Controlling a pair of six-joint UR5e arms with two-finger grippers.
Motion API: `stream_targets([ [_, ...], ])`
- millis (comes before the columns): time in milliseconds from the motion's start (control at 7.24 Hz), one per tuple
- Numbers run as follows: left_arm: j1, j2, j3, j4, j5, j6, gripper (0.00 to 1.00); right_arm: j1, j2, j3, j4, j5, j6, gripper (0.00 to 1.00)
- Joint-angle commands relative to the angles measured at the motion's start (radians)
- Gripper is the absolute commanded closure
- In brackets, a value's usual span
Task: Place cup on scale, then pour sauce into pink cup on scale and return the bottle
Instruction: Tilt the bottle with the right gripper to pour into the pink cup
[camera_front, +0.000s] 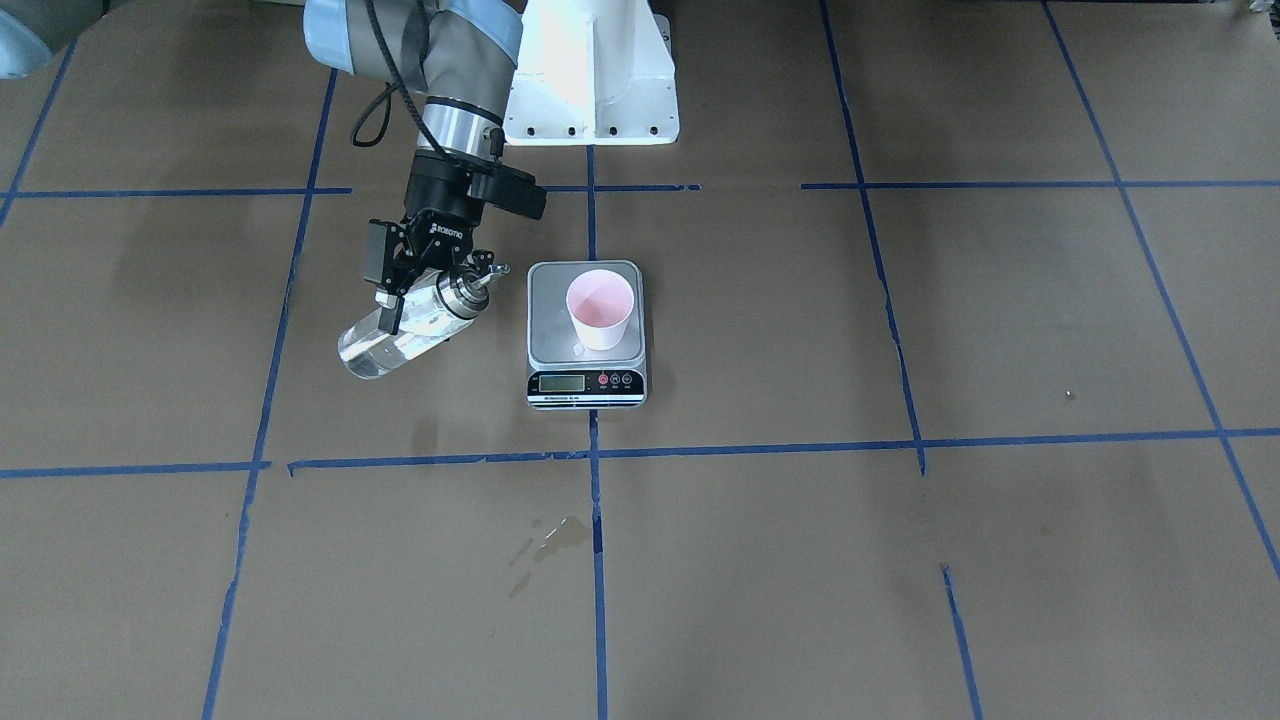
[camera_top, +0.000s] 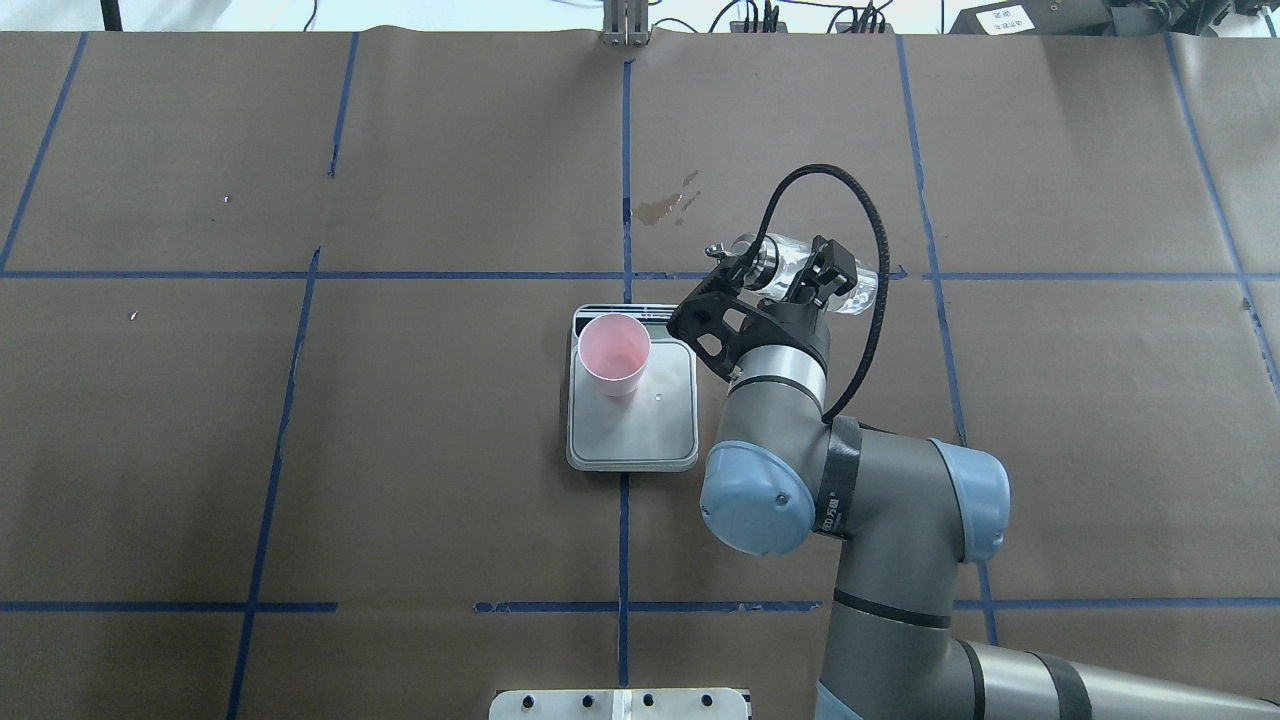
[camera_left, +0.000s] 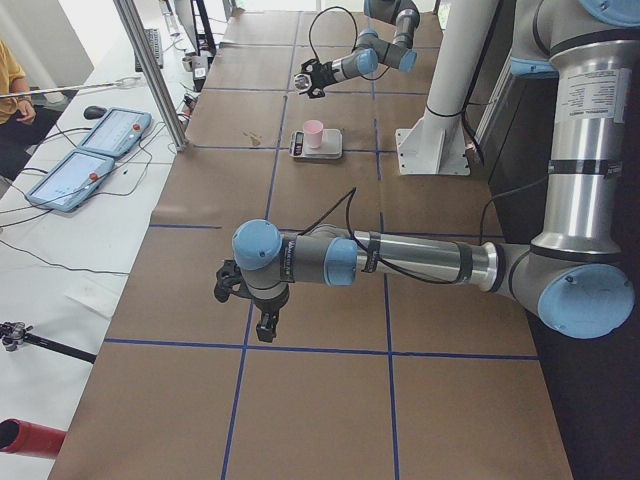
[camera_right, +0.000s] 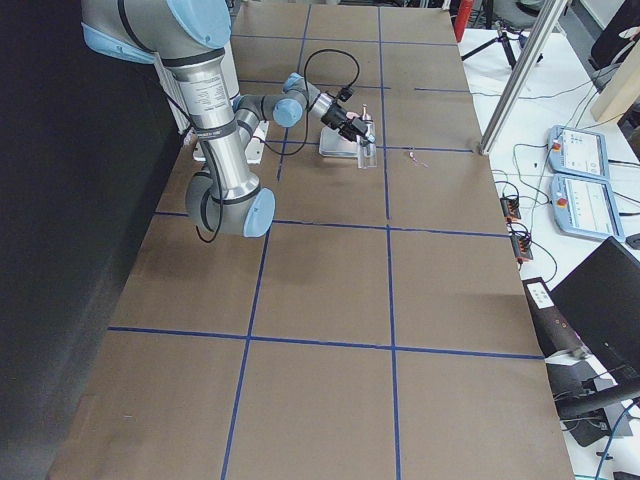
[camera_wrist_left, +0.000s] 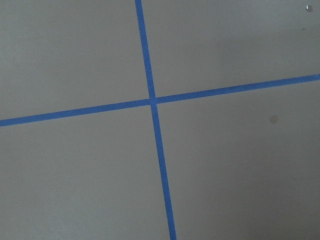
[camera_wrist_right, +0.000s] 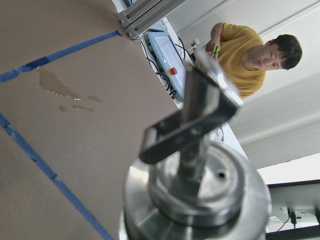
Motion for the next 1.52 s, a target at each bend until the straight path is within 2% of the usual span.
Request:
stream_targets([
  [0, 0.0, 0.001, 0.001, 0.002, 0.0, 0.001, 0.0, -0.02, 0.007, -0.009, -0.045, -0.074, -0.195, 1.0],
  [276, 0.0, 0.001, 0.002, 0.002, 0.0, 0.001, 0.0, -0.029, 0.01, -0.018, -0.085, -0.125, -0.228, 1.0],
  [414, 0.0, 0.001, 0.002, 0.003, 0.0, 0.001, 0.0, -0.031, 0.059, -0.067, -0.102, -0.139, -0.251, 1.0],
  [552, 0.0, 0.003, 0.002, 0.003, 0.0, 0.001, 0.0, -0.031, 0.121, -0.158, -0.103, -0.183, -0.265, 1.0],
  [690, 0.0, 0.003, 0.004, 0.003, 0.0, 0.001, 0.0, -0.04, 0.123, -0.184, -0.103, -0.217, -0.267, 1.0],
  [966, 0.0, 0.003, 0.004, 0.003, 0.0, 0.001, 0.0, -0.051, 0.113, -0.184, -0.103, -0.257, -0.325, 1.0],
  [1380, 0.0, 0.003, 0.005, 0.002, 0.0, 0.001, 0.0, -0.082, 0.087, -0.184, -0.103, -0.37, -0.346, 1.0],
])
